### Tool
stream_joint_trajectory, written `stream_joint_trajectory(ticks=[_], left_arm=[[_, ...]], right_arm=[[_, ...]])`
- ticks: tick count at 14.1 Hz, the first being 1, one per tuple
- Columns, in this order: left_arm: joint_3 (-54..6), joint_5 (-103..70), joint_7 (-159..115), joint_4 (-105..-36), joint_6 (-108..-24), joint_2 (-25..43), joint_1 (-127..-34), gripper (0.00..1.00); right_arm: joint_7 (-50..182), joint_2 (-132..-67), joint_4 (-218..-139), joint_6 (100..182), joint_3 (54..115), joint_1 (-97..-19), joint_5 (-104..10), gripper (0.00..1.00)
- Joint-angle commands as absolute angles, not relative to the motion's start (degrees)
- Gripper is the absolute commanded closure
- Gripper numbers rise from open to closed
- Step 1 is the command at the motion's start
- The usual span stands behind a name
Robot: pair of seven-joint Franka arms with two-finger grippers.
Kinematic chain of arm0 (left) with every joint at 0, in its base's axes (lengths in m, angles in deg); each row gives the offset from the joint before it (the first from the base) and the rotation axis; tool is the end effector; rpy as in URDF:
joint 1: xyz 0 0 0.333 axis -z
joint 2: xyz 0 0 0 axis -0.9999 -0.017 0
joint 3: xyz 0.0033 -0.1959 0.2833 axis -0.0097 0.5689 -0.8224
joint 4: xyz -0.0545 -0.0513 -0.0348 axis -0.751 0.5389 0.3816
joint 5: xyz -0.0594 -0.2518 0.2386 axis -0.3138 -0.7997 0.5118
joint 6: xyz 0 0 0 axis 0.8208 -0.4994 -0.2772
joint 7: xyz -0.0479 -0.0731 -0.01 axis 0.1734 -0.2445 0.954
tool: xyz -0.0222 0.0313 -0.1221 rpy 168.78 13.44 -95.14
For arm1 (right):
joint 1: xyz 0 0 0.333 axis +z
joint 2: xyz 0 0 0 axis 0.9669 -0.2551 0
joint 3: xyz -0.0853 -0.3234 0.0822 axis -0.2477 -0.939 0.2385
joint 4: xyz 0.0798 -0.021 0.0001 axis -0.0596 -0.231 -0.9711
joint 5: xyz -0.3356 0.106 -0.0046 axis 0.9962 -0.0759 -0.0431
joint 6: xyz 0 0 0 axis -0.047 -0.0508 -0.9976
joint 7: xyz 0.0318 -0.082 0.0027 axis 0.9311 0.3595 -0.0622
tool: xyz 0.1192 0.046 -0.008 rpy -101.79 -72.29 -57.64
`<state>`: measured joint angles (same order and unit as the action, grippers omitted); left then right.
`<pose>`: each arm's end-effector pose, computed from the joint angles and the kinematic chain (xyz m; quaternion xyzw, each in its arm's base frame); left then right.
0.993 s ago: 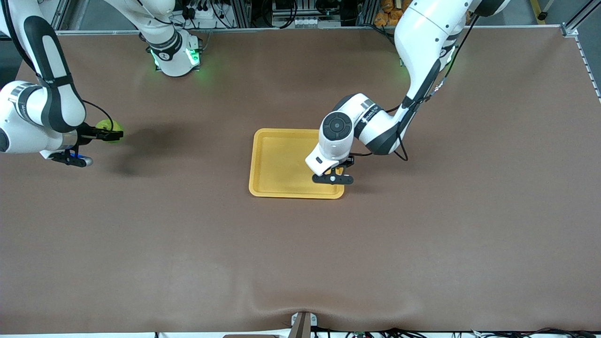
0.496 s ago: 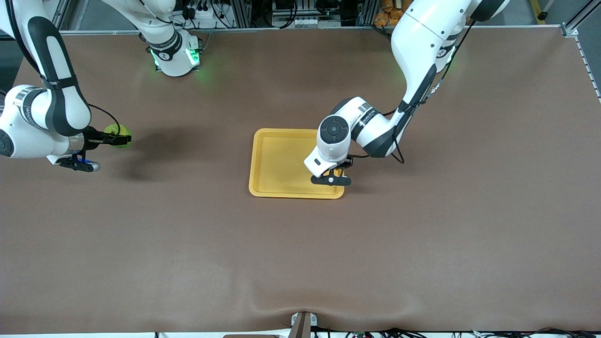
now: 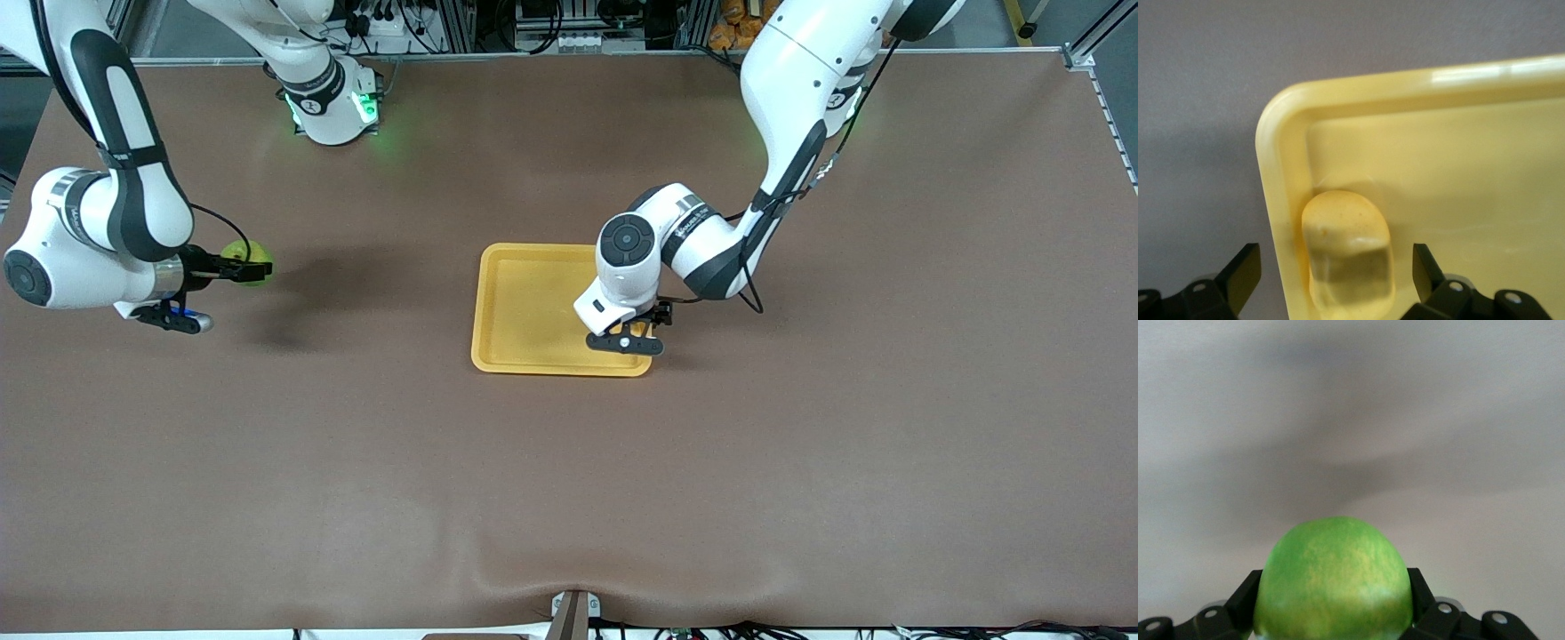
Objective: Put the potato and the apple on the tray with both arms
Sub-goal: 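Lower the potato onto the tray and open the left gripper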
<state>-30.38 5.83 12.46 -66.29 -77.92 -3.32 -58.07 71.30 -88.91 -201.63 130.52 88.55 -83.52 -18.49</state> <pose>0.5045 -0.4274 0.2504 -0.9966 0.0725 0.0060 0.0388 0.4651 -0.0649 0.3128 -0.9570 0.1199 0.2524 0.0785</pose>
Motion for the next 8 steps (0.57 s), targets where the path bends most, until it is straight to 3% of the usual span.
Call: stream_joint_trajectory(ticks=[1, 5, 8], left_arm=[[-30.7, 6.5, 14.2, -64.2, -73.7, -1.2, -58.2, 0.0], [-30.3, 5.9, 13.2, -57.6, -61.3, 2.4, -60.7, 0.0], [-30.3, 1.4, 11.6, -56.1, -57.4, 7.1, -64.8, 0.0]], right_arm=[[76.2, -89.3, -199.3, 127.6, 88.2, -79.8, -21.3, 0.95], [80.1, -88.9, -198.7, 127.5, 88.2, -75.7, -24.1, 0.91], [86.9, -88.9, -197.1, 127.7, 88.2, -70.9, -24.7, 0.91]])
